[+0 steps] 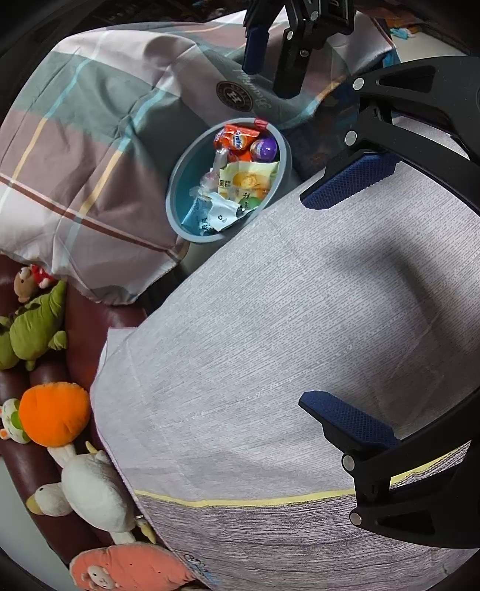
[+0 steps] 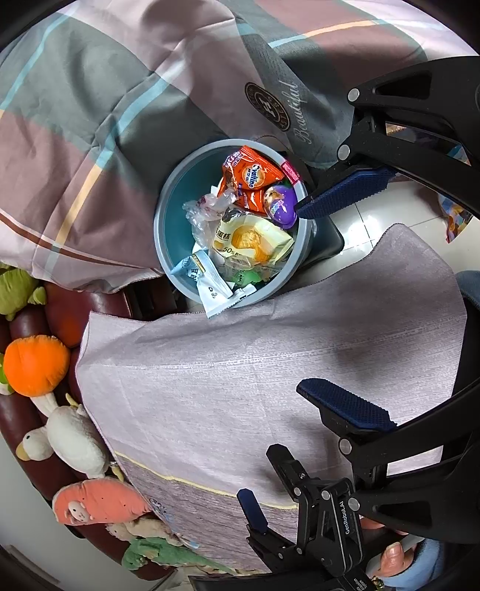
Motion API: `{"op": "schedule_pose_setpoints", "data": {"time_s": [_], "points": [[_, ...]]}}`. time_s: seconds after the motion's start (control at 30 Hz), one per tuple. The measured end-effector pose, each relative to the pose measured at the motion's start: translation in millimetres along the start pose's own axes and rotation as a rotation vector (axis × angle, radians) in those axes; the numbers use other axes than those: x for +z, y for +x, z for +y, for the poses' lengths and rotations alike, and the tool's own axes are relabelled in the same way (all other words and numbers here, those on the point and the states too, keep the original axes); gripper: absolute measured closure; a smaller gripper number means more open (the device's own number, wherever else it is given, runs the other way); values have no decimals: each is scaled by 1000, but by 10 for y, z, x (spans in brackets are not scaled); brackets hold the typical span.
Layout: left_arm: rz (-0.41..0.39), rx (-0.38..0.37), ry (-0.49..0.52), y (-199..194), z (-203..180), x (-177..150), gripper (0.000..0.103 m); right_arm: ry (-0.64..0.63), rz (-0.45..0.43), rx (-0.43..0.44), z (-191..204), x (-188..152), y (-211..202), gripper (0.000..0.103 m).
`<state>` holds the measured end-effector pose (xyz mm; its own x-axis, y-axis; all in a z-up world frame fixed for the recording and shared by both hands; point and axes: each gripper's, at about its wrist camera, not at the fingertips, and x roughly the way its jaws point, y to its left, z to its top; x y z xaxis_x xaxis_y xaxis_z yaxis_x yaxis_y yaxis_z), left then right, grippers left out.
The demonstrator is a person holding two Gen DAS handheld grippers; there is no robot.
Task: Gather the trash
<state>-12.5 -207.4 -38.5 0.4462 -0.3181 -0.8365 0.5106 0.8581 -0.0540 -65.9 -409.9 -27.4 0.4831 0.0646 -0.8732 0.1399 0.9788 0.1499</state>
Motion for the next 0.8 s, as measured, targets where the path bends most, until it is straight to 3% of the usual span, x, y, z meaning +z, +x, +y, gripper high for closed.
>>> {"op": "schedule_pose_setpoints", "data": {"time_s": [0.8], "points": [[3,62,3,-21,21,12,4,20,8,-20,-42,29,9,19]]}}
